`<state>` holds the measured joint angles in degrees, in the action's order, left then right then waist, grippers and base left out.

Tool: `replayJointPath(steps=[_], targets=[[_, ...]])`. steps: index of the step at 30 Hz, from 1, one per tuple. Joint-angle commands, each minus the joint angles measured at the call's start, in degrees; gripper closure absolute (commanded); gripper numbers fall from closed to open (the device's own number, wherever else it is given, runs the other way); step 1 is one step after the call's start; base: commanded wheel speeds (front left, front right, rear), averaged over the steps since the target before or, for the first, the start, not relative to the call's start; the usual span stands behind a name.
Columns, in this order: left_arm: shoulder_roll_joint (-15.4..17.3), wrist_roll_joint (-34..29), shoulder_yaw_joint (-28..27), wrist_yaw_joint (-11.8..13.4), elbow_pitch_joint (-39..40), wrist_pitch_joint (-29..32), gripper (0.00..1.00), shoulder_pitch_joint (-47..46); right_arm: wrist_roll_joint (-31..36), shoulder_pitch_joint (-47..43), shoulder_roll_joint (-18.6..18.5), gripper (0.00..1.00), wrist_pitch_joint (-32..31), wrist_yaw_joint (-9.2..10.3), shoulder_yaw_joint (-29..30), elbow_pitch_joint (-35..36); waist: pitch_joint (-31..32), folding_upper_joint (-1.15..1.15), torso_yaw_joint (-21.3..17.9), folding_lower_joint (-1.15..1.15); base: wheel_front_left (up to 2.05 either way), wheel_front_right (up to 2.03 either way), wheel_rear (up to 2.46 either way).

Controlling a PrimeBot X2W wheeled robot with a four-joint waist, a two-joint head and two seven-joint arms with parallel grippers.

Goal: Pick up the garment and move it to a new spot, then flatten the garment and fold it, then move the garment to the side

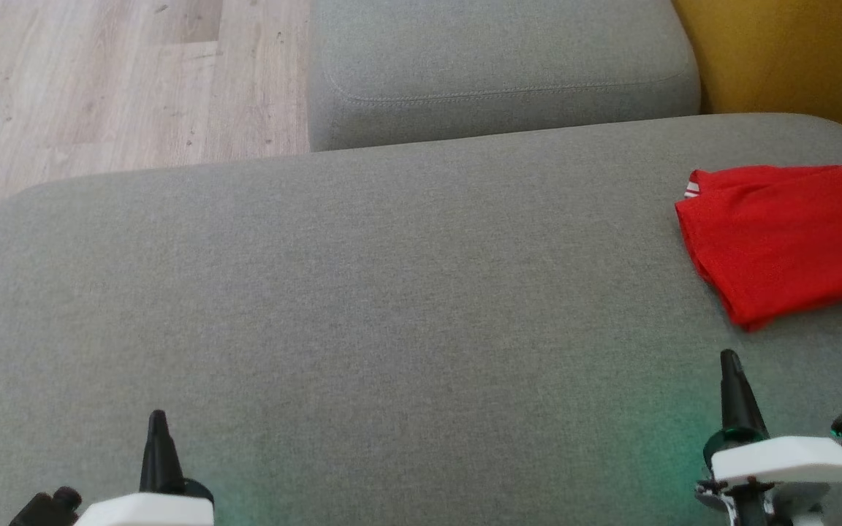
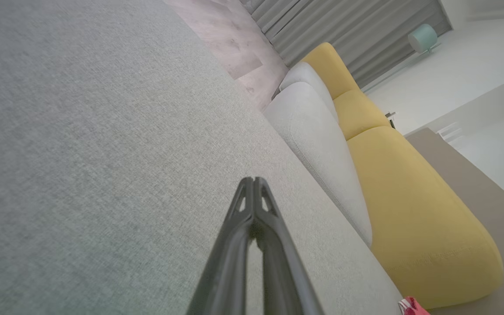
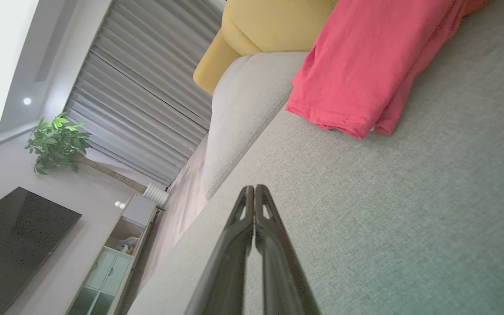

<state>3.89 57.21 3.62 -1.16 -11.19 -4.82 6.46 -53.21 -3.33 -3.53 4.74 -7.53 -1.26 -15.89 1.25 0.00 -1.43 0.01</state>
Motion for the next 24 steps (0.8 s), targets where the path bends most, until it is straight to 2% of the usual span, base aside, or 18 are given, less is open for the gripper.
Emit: replayJointPath(steps=[1,24], targets=[[0.83,2.14,-1.8,-0.58,1.3,0.43,1.0,-3.38,-2.51,3.55,-1.07,1.0,-0.45,0.02,-0.16,1.91,-0.06,0.0,0.06,0.0,0.0,0.0,0.0],[0.83,16.62,-4.19,-2.96,-0.36,4.08,1.0,-7.13,-18.5,5.92,-1.13,1.0,-4.06,0.03,2.06,1.96,-0.63,0.0,0.62,0.0,0.0,0.0,0.0]])
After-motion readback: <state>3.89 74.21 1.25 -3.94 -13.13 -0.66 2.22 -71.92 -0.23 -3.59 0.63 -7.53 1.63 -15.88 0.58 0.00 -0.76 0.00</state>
